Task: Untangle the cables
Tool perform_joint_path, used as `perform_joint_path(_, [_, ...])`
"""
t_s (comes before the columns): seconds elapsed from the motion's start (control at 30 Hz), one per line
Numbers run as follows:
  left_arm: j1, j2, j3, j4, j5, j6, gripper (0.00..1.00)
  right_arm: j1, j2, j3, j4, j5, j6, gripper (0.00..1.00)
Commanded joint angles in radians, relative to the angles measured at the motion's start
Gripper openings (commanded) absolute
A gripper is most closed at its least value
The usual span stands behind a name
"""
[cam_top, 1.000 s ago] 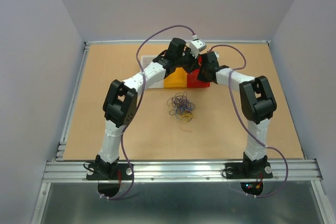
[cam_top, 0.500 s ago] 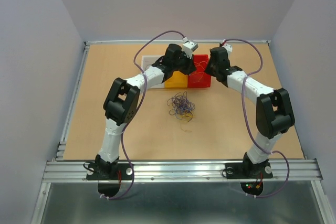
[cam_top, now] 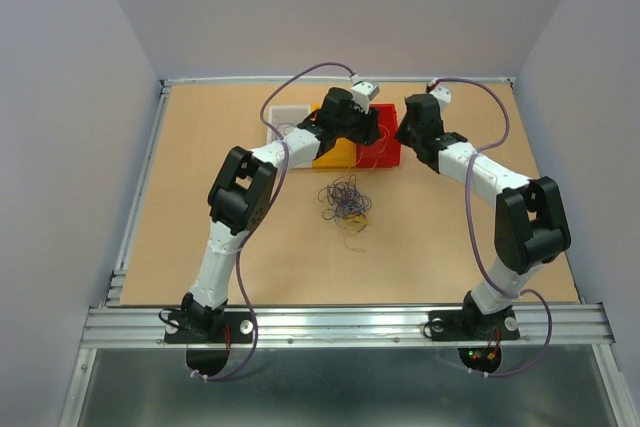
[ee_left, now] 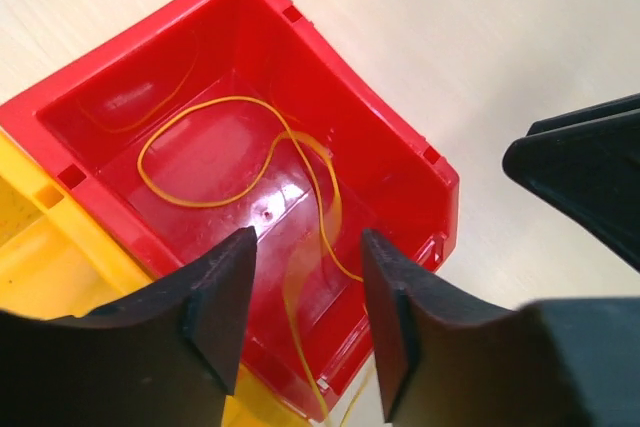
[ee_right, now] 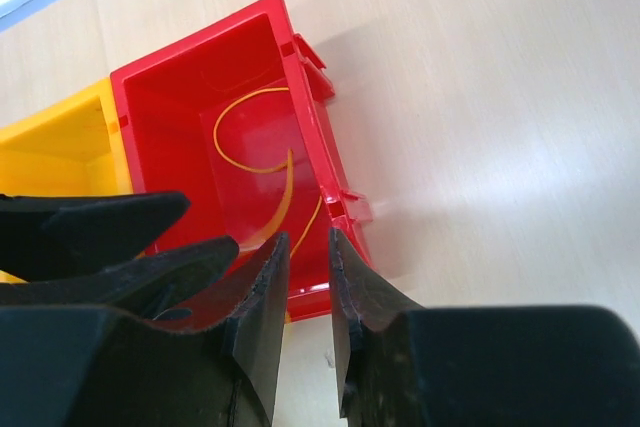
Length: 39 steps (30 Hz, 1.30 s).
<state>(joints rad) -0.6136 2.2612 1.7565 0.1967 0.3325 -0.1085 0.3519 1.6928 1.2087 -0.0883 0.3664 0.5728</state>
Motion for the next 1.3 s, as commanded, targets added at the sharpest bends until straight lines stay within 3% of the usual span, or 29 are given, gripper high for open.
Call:
perform_joint_path(0.0, [-0.009,-0.086,0.005,0.017,-0.024,0.036,0.6,-0.002,-0.041,-0.023,0.067,0.022,0.004,0.28])
perform_joint_path(0.43, [-0.003,-0.334,-0.169,0.106,-0.13,0.084,0.6,-0.002,-0.028,-0.041,0.079,-0.07,0.002,0.31])
perform_joint_path(0.57, [0.008,-0.452,-0.255,0.092,-0.173,0.202,0.63,-0.001,-0.021,-0.061,0.113,-0.184,0.038,0.4])
perform_joint_path(0.63, [0.015,-0.53,-0.293,0.08,-0.171,0.26,0.69,0.005,-0.021,-0.098,0.137,-0.242,0.062,0.45])
perform_joint_path(0.67, [0.02,-0.554,-0.339,0.07,-0.159,0.286,0.73,0.012,-0.016,-0.104,0.157,-0.247,0.076,0.58])
perform_joint_path(0.77, [0.031,-0.635,-0.446,0.072,-0.112,0.302,0.78,0.027,0.01,-0.1,0.157,-0.264,0.082,0.67])
perform_joint_path(0.97, [0.031,-0.681,-0.601,0.127,-0.119,0.352,0.79,0.036,0.007,-0.124,0.186,-0.294,0.127,0.68])
perform_joint_path(1.27, [0.031,-0.609,-0.609,0.178,-0.171,0.346,0.79,0.036,0.134,-0.098,0.265,-0.235,0.209,0.66])
